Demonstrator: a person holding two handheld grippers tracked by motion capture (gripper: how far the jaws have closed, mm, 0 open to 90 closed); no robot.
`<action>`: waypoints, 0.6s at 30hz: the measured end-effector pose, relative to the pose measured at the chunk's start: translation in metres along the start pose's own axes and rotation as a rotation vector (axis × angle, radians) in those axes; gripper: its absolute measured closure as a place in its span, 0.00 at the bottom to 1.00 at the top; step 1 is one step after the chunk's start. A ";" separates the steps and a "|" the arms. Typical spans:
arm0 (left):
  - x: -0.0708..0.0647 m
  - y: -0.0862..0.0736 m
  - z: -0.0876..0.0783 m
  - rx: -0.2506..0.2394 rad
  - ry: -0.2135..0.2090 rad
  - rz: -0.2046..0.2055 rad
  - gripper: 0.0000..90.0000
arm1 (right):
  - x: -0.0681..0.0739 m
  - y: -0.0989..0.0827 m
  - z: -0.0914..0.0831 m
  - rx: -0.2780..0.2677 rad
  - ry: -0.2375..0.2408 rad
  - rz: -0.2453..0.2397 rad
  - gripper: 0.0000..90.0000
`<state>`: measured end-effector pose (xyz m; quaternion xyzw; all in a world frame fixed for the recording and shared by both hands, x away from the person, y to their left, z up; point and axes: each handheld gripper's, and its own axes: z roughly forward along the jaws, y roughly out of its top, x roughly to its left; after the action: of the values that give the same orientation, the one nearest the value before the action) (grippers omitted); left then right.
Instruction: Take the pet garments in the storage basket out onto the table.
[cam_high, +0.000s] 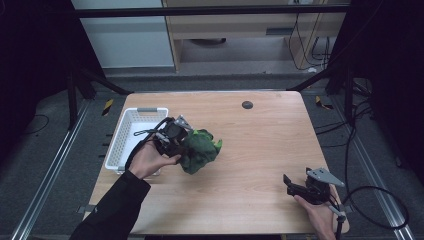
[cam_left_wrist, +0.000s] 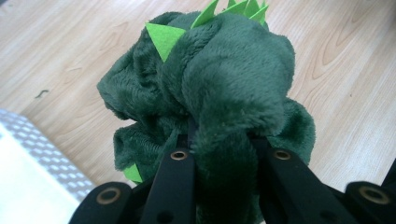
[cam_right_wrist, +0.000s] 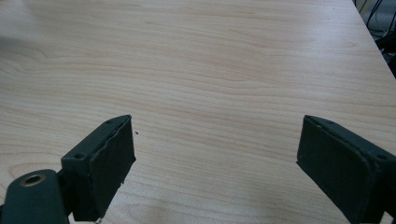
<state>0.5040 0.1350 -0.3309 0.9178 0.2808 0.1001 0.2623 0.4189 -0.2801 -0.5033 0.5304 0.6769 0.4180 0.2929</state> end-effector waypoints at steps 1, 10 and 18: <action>-0.001 0.001 0.002 0.004 -0.006 0.005 0.88 | 0.000 0.000 0.000 -0.001 -0.003 -0.004 0.12; -0.008 0.010 0.019 0.014 -0.040 0.035 0.88 | -0.001 0.000 0.000 -0.004 -0.005 -0.007 0.13; -0.015 0.016 0.033 0.016 -0.067 0.055 0.88 | -0.001 0.000 0.000 -0.009 -0.004 -0.003 0.13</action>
<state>0.5098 0.1008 -0.3508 0.9301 0.2474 0.0740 0.2612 0.4190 -0.2813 -0.5031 0.5286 0.6754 0.4196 0.2973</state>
